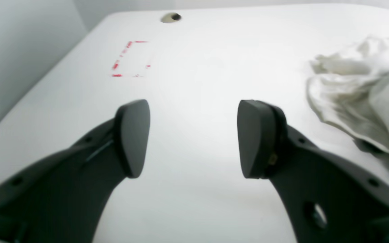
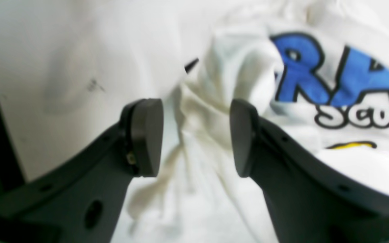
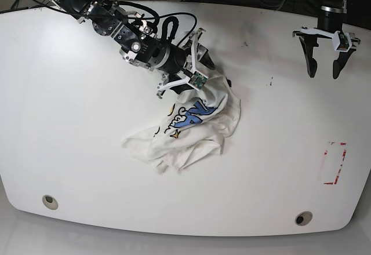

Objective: Layout the t-shirt on the table in an organized manner, then fold the t-shirt properly
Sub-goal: 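Reach the right gripper into the crumpled white shirt and close on fabric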

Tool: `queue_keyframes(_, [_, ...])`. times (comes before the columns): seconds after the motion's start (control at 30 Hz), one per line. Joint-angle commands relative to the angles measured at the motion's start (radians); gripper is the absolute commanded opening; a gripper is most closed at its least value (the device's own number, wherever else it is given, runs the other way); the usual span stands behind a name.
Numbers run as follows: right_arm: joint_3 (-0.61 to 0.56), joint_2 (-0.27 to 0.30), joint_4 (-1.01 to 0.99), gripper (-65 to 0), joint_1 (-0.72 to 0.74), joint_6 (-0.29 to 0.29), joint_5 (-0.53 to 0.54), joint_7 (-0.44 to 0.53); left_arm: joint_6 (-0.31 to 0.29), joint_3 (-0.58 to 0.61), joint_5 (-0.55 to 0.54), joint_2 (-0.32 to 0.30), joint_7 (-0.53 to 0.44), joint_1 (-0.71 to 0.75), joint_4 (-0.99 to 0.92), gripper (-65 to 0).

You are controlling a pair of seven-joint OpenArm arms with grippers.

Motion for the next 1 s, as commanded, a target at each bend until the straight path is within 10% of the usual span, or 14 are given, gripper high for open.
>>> queue_keyframes(0.0, [0.005, -0.002, -0.002, -34.3, 0.023, 0.002, -0.004, 0.025, 0.002, -0.005, -0.011, -0.01, -0.031, 0.004, 0.016, -26.5])
queue_keyframes(0.97, [0.003, -0.02, -0.05, -34.3, 0.087, 0.002, -0.002, 0.027, 0.002, -0.005, -0.011, -0.007, -0.031, 0.019, 0.014, -26.5])
